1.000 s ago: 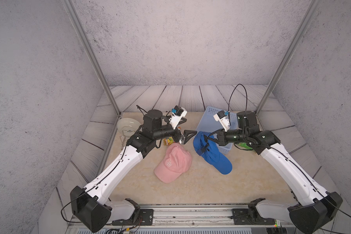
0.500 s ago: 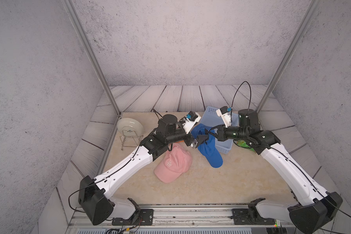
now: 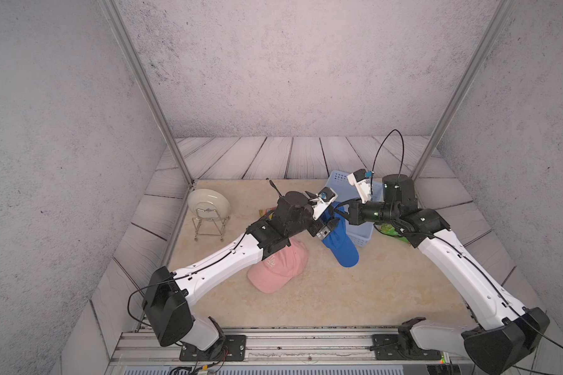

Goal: Turn the baseball cap inside out
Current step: Turn over the baseball cap.

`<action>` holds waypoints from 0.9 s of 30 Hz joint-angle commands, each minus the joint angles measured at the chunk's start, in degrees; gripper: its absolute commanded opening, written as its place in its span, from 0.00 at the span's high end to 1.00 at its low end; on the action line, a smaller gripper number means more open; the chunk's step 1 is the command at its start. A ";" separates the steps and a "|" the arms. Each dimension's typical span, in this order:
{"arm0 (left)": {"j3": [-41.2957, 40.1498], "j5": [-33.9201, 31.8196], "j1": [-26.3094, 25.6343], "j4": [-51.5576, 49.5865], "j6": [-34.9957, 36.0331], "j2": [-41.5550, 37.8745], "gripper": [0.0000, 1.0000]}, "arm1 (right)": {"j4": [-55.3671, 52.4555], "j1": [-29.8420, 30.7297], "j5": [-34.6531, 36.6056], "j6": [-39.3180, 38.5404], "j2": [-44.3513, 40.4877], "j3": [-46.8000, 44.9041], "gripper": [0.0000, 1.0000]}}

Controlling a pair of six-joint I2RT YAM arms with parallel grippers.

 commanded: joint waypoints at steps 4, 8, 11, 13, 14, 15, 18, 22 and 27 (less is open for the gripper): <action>-0.41 -8.70 -0.09 0.62 2.37 -0.73 0.23 | 0.27 0.18 0.91 -1.20 -2.38 -0.08 1.00; -1.75 -13.19 -0.09 0.98 3.22 -1.44 0.30 | -0.13 0.18 0.80 -1.78 -2.09 0.25 1.00; -2.40 -15.95 0.01 1.58 3.49 -1.77 0.34 | -1.09 0.14 0.91 -2.64 -1.77 0.69 1.00; -2.47 -17.37 0.04 2.05 3.09 -1.59 0.38 | -1.55 0.18 0.55 -3.01 -1.52 0.97 1.00; -2.39 -17.53 -0.01 2.29 2.93 -1.48 0.39 | -1.62 0.16 0.23 -3.17 -1.42 1.06 1.00; -2.24 -17.21 0.05 2.54 2.73 -1.25 0.39 | -1.65 0.14 -0.13 -3.24 -1.41 1.05 1.00; -1.93 -12.46 0.06 3.67 2.97 -0.62 0.36 | -1.72 0.18 -1.04 -3.60 -1.33 1.03 1.00; -1.41 -7.68 0.07 5.39 2.16 0.44 0.33 | -2.80 0.18 -2.56 -5.11 -1.24 1.61 1.00; 0.70 -6.63 0.06 5.72 3.69 2.42 0.34 | -8.01 0.17 -5.44 -10.23 -0.69 3.72 1.00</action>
